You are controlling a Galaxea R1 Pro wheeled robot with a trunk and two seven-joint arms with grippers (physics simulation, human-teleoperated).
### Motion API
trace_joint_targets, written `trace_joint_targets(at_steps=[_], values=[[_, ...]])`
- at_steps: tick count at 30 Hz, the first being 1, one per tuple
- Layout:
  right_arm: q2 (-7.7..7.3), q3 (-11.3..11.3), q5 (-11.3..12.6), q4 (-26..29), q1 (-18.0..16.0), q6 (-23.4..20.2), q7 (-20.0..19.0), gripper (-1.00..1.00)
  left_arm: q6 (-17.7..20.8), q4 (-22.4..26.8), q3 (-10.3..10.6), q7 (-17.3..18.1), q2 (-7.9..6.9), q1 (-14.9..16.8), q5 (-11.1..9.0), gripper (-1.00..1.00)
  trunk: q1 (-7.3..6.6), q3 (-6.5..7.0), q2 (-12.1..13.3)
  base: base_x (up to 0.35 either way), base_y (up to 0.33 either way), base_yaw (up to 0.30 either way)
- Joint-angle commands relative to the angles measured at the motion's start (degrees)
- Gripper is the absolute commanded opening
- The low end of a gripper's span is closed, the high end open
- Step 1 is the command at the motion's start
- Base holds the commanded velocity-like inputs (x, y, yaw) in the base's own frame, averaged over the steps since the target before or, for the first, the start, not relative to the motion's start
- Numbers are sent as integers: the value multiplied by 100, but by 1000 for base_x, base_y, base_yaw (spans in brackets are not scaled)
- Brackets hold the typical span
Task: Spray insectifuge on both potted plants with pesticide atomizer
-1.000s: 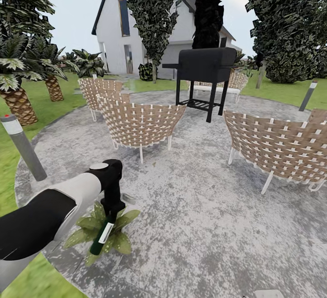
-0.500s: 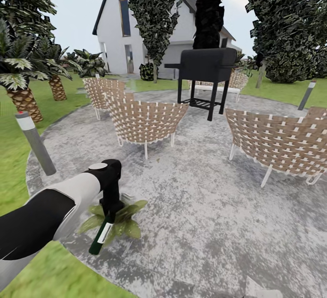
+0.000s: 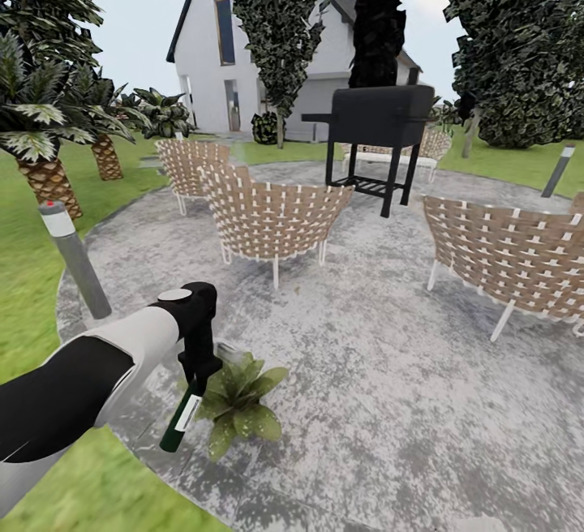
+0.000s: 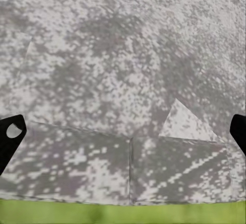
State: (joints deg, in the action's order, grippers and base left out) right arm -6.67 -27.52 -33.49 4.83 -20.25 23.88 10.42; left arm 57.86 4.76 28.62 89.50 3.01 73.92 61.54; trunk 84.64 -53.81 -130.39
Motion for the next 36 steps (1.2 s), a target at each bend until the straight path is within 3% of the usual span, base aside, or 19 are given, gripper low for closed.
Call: trace_joint_targets(at_steps=[1, 10, 19, 26, 32, 36], values=[[2, -34, -61, -9, -5, 20, 30, 100, 56, 8, -15, 50, 3, 0, 60, -100, 1, -5, -2, 100, 242, 0], [-1, -34, -61, -11, -5, 20, 30, 100, 38, -1, -7, 50, -18, -18, 62, -100, 1, -5, -2, -19, 49, 0], [3, -34, -61, -17, -5, 20, 30, 100, 48, -1, -3, 50, -167, -35, 60, -100, 1, -5, -2, -112, 271, 0], [7, -34, -65, -17, -6, 16, 30, 100, 49, -1, 3, 50, -509, -52, 59, -100, 1, -5, -2, -106, 255, 0], [4, -34, -65, -17, -5, 16, 30, 100, 58, 2, -18, 50, -589, -64, 50, -100, 1, -5, -2, -315, -24, 0], [5, -34, -65, -17, -5, 16, 30, 100, 61, 305, -51, 50, -578, -301, 48, -100, 1, -5, -2, -222, -244, 0]])
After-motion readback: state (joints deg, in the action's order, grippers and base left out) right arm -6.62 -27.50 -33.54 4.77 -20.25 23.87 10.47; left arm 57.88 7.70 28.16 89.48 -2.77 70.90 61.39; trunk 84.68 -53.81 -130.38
